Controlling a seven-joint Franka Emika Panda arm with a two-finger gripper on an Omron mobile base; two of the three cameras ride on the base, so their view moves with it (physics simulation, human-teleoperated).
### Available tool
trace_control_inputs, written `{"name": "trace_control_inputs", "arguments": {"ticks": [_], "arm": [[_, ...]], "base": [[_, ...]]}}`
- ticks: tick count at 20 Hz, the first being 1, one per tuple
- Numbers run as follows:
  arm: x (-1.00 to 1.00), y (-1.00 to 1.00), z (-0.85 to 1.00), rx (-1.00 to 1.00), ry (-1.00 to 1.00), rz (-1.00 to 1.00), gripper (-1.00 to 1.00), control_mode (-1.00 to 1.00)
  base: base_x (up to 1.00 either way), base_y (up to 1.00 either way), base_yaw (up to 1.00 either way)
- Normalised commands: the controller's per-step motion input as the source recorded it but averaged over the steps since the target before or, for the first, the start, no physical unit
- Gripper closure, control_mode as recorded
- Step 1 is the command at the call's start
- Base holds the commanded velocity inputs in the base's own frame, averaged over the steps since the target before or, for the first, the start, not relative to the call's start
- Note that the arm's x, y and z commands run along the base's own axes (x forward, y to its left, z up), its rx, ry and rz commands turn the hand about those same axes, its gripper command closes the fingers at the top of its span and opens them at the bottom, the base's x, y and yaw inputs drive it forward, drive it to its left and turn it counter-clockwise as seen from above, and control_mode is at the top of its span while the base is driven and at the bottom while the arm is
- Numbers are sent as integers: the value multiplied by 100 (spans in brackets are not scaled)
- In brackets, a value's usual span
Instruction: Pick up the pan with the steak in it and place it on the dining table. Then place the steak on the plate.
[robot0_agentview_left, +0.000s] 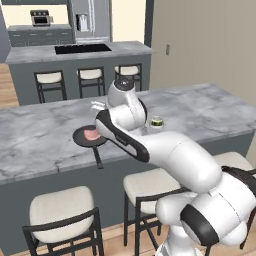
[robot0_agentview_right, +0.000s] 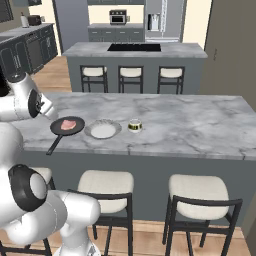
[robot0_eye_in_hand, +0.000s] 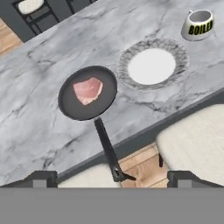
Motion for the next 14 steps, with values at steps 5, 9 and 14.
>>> {"name": "trace_control_inputs", "arguments": {"ticks": [5, 9, 14], "arm": [[-32, 3, -5, 12, 0, -29, -100, -100], [2, 0, -10, 13, 2, -28, -100, -100], [3, -1, -6, 17, 6, -29, -100, -100]], "base": [[0, 0, 0], [0, 0, 0], [0, 0, 0]]}}
